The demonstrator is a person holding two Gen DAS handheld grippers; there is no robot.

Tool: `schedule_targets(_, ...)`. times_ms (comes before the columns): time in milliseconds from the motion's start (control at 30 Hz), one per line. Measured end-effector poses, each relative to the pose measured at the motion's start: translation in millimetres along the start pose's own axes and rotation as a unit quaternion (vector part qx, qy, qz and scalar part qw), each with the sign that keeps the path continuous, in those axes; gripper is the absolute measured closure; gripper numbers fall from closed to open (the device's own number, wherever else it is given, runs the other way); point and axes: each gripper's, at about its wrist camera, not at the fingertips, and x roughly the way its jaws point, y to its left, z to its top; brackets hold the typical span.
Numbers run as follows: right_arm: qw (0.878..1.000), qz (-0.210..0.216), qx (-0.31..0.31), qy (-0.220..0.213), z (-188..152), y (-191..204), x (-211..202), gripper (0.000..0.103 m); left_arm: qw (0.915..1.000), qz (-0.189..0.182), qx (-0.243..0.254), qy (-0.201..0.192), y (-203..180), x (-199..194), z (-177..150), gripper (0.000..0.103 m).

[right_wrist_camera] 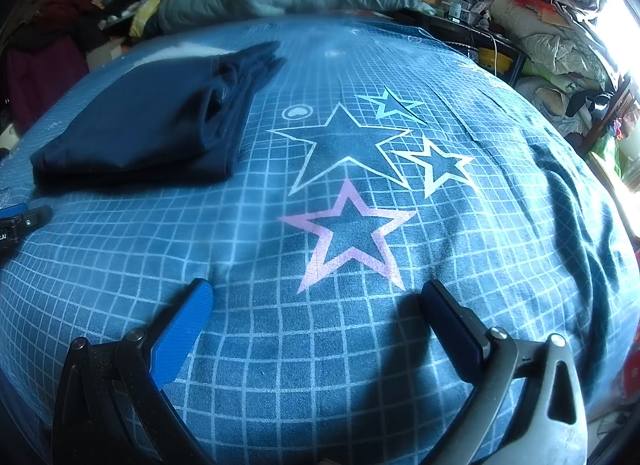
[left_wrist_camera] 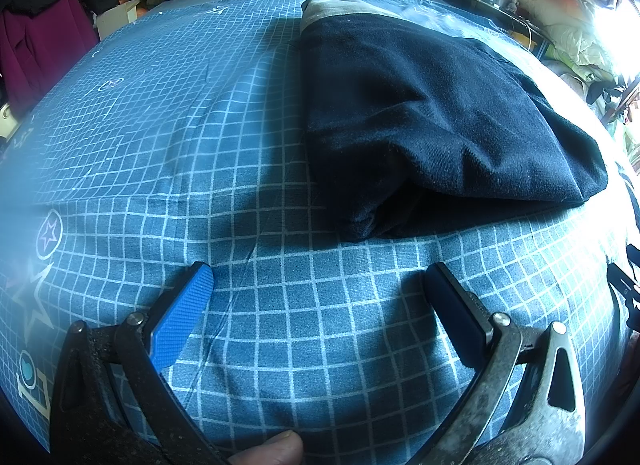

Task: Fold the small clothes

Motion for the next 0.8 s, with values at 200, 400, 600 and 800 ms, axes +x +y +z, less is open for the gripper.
schedule_targets(200, 1.000, 0.001, 0.001, 0.000, 0, 0, 0, 0.000, 1.0000, 0.000, 0.000, 0.000, 0, 0, 0, 0.000)
schedule_targets(400, 1.000, 0.003, 0.002, -0.001, -1, 1, 0, 0.000, 1.0000, 0.000, 0.000, 0.001, 0, 1, 1, 0.000)
schedule_targets(600, 1.000, 0.018, 0.004, 0.018, 4, -6, -2, 0.000, 1.0000, 0.001, 0.000, 0.001, 0, 1, 0, 0.000)
schedule_targets(800, 1.000, -0.018, -0.009, 0.020, 0, -24, -12, 0.000, 1.0000, 0.000, 0.000, 0.001, 0, 1, 0, 0.000)
